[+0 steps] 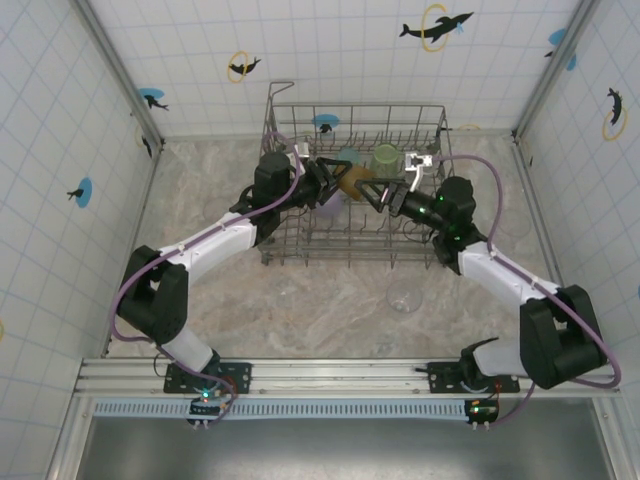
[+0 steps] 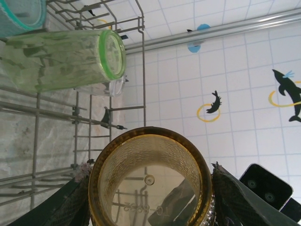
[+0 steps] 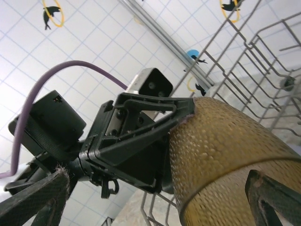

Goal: Load the cups into the dish rack

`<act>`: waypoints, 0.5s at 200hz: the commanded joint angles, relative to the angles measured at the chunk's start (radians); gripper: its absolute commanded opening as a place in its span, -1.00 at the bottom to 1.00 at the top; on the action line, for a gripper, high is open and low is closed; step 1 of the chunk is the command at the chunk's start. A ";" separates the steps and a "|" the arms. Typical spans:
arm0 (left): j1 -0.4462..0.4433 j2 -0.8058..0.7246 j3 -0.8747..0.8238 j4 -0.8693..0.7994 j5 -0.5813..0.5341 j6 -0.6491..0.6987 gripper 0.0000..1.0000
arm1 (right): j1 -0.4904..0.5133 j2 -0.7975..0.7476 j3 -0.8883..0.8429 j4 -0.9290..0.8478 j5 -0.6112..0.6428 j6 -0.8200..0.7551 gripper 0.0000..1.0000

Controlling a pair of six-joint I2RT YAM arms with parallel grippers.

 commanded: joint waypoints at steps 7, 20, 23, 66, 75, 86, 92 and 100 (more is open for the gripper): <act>-0.003 0.002 0.059 -0.029 -0.029 0.074 -1.00 | -0.029 -0.083 -0.050 -0.112 0.033 -0.058 1.00; -0.004 0.005 0.068 -0.045 -0.042 0.102 -1.00 | -0.045 -0.118 -0.072 -0.134 0.050 -0.064 1.00; -0.004 0.005 0.070 -0.050 -0.045 0.114 -1.00 | -0.051 -0.126 -0.076 -0.141 0.054 -0.064 1.00; -0.004 -0.018 0.104 -0.184 -0.158 0.285 -1.00 | -0.087 -0.220 -0.087 -0.342 0.127 -0.145 1.00; -0.006 -0.017 0.118 -0.201 -0.177 0.318 -1.00 | -0.092 -0.245 -0.091 -0.379 0.148 -0.161 1.00; -0.011 -0.017 0.126 -0.214 -0.203 0.357 -1.00 | -0.099 -0.277 -0.101 -0.408 0.168 -0.179 1.00; -0.016 -0.022 0.122 -0.214 -0.223 0.380 -1.00 | -0.102 -0.293 -0.107 -0.423 0.178 -0.186 1.00; -0.027 -0.030 0.114 -0.214 -0.263 0.410 -1.00 | -0.109 -0.315 -0.112 -0.443 0.193 -0.195 1.00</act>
